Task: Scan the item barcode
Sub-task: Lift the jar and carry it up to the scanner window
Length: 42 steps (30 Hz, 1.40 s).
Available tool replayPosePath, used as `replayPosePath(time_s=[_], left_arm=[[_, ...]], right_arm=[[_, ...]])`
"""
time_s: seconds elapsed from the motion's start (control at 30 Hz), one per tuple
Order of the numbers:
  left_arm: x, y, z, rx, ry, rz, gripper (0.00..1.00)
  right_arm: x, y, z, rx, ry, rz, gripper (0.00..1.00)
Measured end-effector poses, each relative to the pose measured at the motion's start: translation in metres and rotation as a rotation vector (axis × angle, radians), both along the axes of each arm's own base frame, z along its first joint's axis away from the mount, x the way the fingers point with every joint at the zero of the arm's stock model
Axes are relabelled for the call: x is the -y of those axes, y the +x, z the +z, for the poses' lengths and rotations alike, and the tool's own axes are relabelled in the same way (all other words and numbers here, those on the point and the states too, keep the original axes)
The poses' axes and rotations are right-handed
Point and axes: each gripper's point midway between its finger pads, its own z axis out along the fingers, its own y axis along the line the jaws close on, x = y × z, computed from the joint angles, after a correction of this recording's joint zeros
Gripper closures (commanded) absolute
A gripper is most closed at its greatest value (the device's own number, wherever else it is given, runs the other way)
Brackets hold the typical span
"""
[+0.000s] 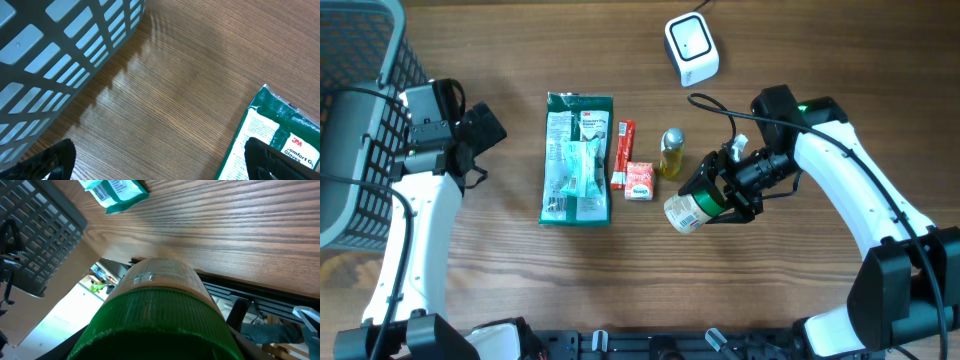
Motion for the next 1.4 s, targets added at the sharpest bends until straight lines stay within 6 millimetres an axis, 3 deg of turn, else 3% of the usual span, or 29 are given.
replayPosePath(time_s=[0.47, 0.6, 0.77, 0.87, 0.97, 1.03, 1.13, 1.3, 1.4], left_arm=[[0.000, 0.000, 0.000, 0.000, 0.000, 0.000, 0.00], [0.000, 0.000, 0.000, 0.000, 0.000, 0.000, 0.00], [0.000, 0.000, 0.000, 0.000, 0.000, 0.000, 0.00], [0.000, 0.000, 0.000, 0.000, 0.000, 0.000, 0.00], [0.000, 0.000, 0.000, 0.000, 0.000, 0.000, 0.00], [0.000, 0.000, 0.000, 0.000, 0.000, 0.000, 0.00], [0.000, 0.000, 0.000, 0.000, 0.000, 0.000, 0.00], [0.000, 0.000, 0.000, 0.001, 0.000, 0.000, 0.00], [0.000, 0.000, 0.000, 0.000, 0.000, 0.000, 0.00]], right_arm=[[-0.002, 0.002, 0.001, -0.017, 0.006, -0.024, 0.80], [0.003, 0.006, -0.006, 0.011, -0.042, -0.017, 0.83], [0.037, 0.035, -0.042, 0.196, -0.311, 0.003, 0.89], [0.061, 0.058, -0.056, 0.330, -0.474, 0.028, 0.80], [0.075, 0.077, -0.056, 0.485, -0.543, 0.134, 0.76], [0.078, 0.088, -0.046, 0.562, -0.560, 0.186, 0.80], [0.077, 0.110, -0.007, 0.679, -0.571, 0.229, 0.88], [0.075, 0.143, 0.091, 0.915, -0.583, 0.239, 0.86], [0.072, 0.154, 0.138, 1.047, -0.577, 0.221, 0.84]])
